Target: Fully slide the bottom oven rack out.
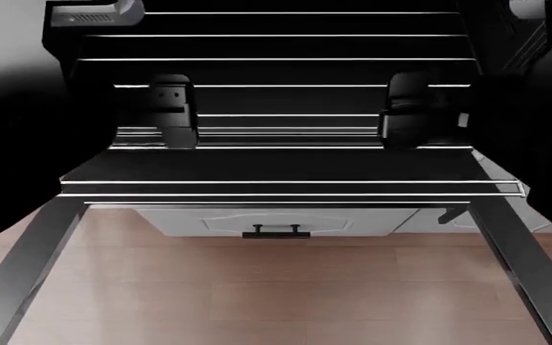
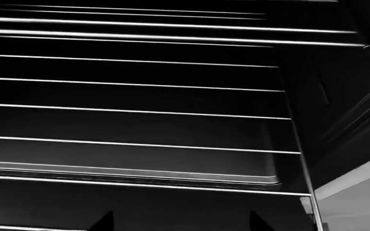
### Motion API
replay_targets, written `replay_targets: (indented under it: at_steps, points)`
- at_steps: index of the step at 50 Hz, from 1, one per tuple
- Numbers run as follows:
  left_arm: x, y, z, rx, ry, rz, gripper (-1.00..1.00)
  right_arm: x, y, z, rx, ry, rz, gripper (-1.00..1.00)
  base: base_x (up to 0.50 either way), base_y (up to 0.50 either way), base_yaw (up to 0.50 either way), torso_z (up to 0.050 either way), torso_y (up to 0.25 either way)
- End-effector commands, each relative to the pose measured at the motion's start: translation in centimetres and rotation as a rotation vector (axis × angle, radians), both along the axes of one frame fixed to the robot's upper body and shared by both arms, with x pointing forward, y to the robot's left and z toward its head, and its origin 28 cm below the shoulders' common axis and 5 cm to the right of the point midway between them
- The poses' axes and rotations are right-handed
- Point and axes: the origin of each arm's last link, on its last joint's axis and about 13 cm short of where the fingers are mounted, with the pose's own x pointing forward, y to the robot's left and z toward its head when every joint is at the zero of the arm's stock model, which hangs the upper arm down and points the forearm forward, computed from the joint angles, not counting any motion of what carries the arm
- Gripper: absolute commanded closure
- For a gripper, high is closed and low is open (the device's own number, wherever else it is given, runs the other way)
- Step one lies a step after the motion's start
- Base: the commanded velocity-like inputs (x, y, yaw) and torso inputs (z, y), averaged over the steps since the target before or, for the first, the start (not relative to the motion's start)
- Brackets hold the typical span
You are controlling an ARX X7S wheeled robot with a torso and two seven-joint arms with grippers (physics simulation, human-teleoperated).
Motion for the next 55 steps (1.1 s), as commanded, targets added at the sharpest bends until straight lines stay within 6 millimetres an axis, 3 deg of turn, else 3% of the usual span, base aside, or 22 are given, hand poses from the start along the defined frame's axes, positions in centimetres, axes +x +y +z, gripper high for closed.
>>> replay_targets:
  at_steps: [1, 12, 19, 31, 44, 55]
  points:
    - [2.9, -0.4, -0.7, 0.004, 0.005, 0.017, -1.0, 2.4, 0.6, -0.3, -0.016, 0.041, -0.024, -1.0, 0.0, 0.0, 0.0, 0.0, 0.0]
    - [4.2, -0.5, -1.1, 0.013, 0.008, 0.027, -1.0, 3.6, 1.3, -0.1, -0.053, 0.036, -0.025, -1.0, 0.0, 0.0, 0.0, 0.0, 0.0]
    - [4.9, -0.9, -1.7, 0.046, 0.013, 0.028, -1.0, 5.2, 1.1, -0.9, -0.079, 0.056, -0.053, -1.0, 0.0, 0.0, 0.0, 0.0, 0.0]
    - [5.9, -1.6, -2.6, 0.06, 0.034, 0.024, -1.0, 6.1, 1.3, -2.7, -0.096, 0.108, -0.052, -1.0, 0.0, 0.0, 0.0, 0.0, 0.0]
    - [6.9, -1.5, -6.1, 0.104, 0.214, 0.04, -1.0, 7.1, 1.6, -5.2, -0.063, 0.241, -0.047, -1.0, 0.0, 0.0, 0.0, 0.0, 0.0]
    - [6.9, -1.8, -7.7, 0.109, 0.298, 0.031, -1.0, 7.1, 1.4, -6.8, -0.064, 0.315, -0.047, -1.0, 0.0, 0.0, 0.0, 0.0, -0.002]
